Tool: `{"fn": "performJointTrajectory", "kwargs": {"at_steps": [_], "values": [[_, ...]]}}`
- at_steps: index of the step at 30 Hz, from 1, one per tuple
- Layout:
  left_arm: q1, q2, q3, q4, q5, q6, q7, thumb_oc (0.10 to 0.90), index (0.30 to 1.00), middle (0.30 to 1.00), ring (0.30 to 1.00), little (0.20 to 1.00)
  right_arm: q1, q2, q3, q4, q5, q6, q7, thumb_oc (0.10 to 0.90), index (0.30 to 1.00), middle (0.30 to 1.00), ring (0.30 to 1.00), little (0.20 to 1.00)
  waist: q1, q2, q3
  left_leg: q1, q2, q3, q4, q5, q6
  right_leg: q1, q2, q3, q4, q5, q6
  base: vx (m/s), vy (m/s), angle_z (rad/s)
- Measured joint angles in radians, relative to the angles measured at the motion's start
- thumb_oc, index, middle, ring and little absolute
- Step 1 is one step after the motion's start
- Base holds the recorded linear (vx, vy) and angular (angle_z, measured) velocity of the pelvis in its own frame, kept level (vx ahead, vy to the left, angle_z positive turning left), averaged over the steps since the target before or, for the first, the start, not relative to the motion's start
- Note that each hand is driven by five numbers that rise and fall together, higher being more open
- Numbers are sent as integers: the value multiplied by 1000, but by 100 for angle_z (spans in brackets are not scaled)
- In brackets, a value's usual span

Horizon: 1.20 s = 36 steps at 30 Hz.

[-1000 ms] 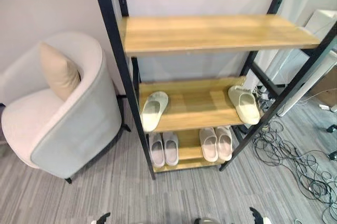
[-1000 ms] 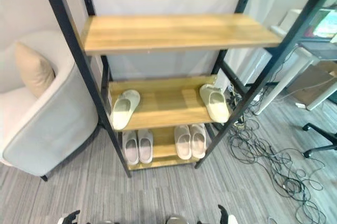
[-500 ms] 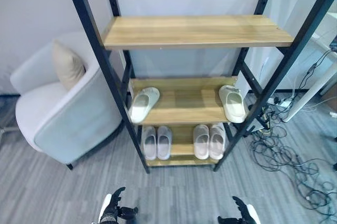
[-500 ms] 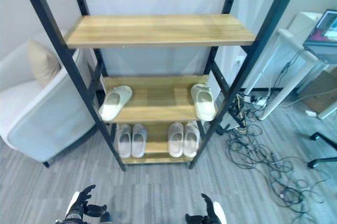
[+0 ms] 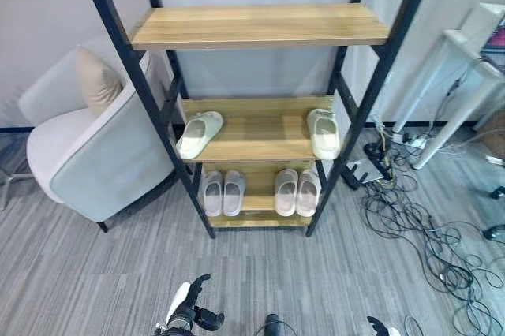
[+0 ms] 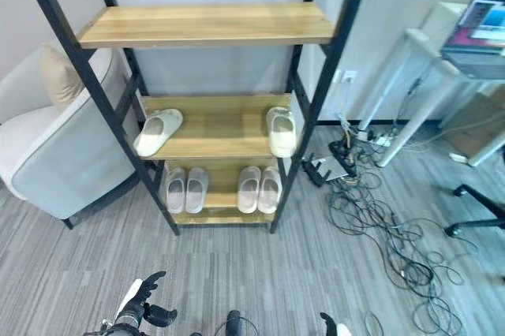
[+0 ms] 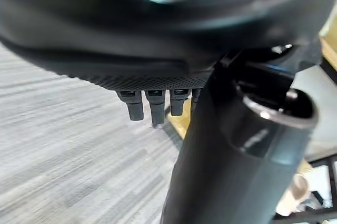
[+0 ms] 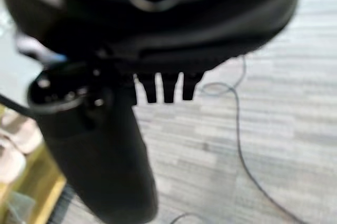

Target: Arrange the slippers neatly on the shoe rack.

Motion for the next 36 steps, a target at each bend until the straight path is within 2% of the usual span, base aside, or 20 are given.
{"fn": "performJointTrajectory", "kwargs": {"at_steps": [2,3,6,7,9,10,13,14,18,20,22,23,25,27,30,31,33,34,35,36], "values": [[-9,18,4,-21,0,0,1,800,900,900,900,900,-4,3,2,2,1,2,12,800,900,900,900,900,0,3,8,-17,23,46,15,5,4,-71,-82,0,283,-97,37,51,-114,14],[-8,24,12,-20,0,0,1,800,900,900,900,900,-1,3,1,1,1,2,17,800,900,900,900,900,-1,-2,5,-18,25,48,17,4,3,-68,-113,3,331,-135,66,97,-136,27],[-6,42,66,-3,-11,17,6,800,900,900,900,900,-13,4,1,4,0,2,21,800,900,900,900,900,15,-7,5,-17,49,22,-4,7,8,-30,-159,96,242,-156,99,146,-163,-16],[-7,58,90,12,-36,28,10,800,900,900,900,900,-38,9,1,9,1,1,21,800,900,900,900,900,10,-2,9,-18,74,-12,-7,9,5,-7,-161,169,115,-137,108,183,-203,-34],[-11,80,108,44,-46,30,21,800,900,900,900,900,-39,17,1,11,2,0,19,800,900,900,900,900,-1,-19,2,-9,82,-44,-12,31,-45,60,-179,152,-38,-11,139,198,-225,-6],[-15,76,107,65,-51,30,24,800,900,900,900,900,-38,13,0,21,3,2,18,800,900,900,900,900,-12,-10,6,8,107,-61,-12,34,-82,90,-161,131,-68,40,98,190,-198,14],[-13,-7,97,72,-73,26,24,800,900,900,900,900,21,-37,-2,33,24,7,16,800,900,900,900,900,-38,56,-4,26,163,-103,-4,48,-120,153,-100,75,-98,26,53,145,-199,43],[-15,-25,102,73,-83,22,24,800,900,900,900,900,20,-43,-1,34,25,8,17,800,900,900,900,900,-38,63,-5,13,167,-101,12,54,-128,154,-91,74,-102,23,49,206,-328,23],[-43,-58,115,80,-140,19,24,800,900,900,900,900,32,-32,21,29,22,13,20,800,900,900,900,900,-41,36,-5,-59,171,-139,90,104,-178,172,-72,63,-145,32,21,84,-210,34],[-82,-55,113,83,-163,19,25,800,900,900,900,900,29,-26,31,27,20,13,20,800,900,900,900,900,-43,-1,13,-140,165,-169,169,149,-226,166,-75,45,-146,27,-18,23,-82,63],[-83,-54,113,85,-173,19,24,800,900,900,900,900,21,-31,32,26,21,13,18,800,900,900,900,900,-35,-23,26,-153,152,-172,190,165,-220,166,-79,25,-145,29,-51,122,-16,29],[-66,-56,112,105,-188,20,21,800,900,900,900,900,6,-51,41,17,19,13,17,800,900,900,900,900,-34,-34,33,-154,138,-158,199,123,-177,171,-79,22,-152,23,-60,182,29,11],[-45,-55,115,115,-199,21,21,800,900,900,900,900,2,-71,41,-10,17,9,16,800,900,900,900,900,-35,-30,32,-134,121,-142,171,100,-160,171,-79,23,-152,23,-62,238,80,4],[-42,-53,116,125,-198,21,21,800,900,900,900,900,-14,-76,44,-8,16,8,16,800,900,900,900,900,-32,-31,33,-137,117,-133,154,99,-159,169,-78,20,-153,19,-68,220,85,21],[-75,-51,106,122,-196,21,22,800,900,900,900,900,-16,-70,58,0,11,15,19,800,900,900,900,900,25,-48,59,-187,155,-136,48,101,-171,177,-79,33,-147,16,-76,333,185,33],[-86,-46,91,117,-189,21,22,800,900,900,900,900,-29,-68,58,7,12,15,19,800,900,900,900,900,23,-47,66,-220,160,-122,33,104,-176,181,-84,35,-147,12,-69,389,371,14],[-88,-36,72,90,-165,20,20,800,900,900,900,900,-51,-61,44,35,19,17,25,800,900,900,900,900,69,-39,73,-205,168,-68,-8,97,-165,185,-89,82,-150,0,-49,265,290,-53],[-80,-33,65,96,-151,20,21,800,900,900,900,900,-54,-61,37,34,18,5,26,800,900,900,900,900,70,-21,61,-185,165,-67,-9,94,-160,193,-91,103,-151,-5,-40,226,280,-105],[-58,-36,60,104,-126,21,19,800,900,900,900,900,-54,-62,29,31,20,-1,26,800,900,900,900,900,64,5,39,-150,158,-73,-9,60,-120,190,-94,129,-146,-16,-21,225,281,-93],[-52,-32,54,107,-110,27,15,800,900,900,900,900,-62,-53,29,39,25,7,30,800,900,900,900,900,55,9,32,-141,137,-73,-9,105,-108,191,-115,155,-144,-16,-10,185,260,-91]]}}
